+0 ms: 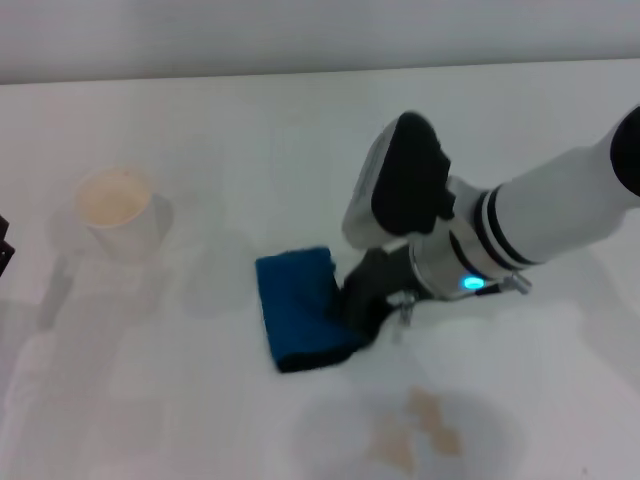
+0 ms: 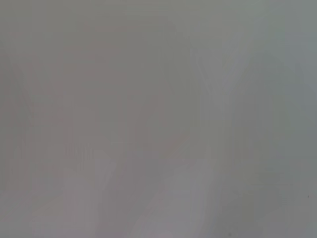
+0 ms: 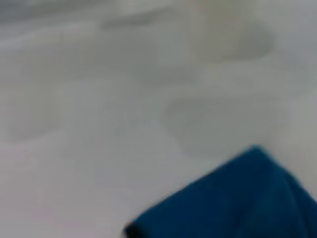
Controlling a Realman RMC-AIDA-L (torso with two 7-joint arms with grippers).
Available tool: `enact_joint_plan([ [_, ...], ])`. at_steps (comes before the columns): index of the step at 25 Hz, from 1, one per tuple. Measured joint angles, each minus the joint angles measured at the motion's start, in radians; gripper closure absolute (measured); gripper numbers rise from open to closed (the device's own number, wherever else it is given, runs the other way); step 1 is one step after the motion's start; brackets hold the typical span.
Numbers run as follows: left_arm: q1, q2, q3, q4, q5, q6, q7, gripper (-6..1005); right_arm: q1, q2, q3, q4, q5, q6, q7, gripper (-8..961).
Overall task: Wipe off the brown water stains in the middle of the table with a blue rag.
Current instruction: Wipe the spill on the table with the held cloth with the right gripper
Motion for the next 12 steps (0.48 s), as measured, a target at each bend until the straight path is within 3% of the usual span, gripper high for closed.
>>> enact_joint_plan([
  [12, 0.002, 0.0, 0.0, -0.002, -0.01, 0.0, 0.0, 105, -0.064, -0.004, 0.019, -0.124, 0.02, 0.407, -0.044, 912],
])
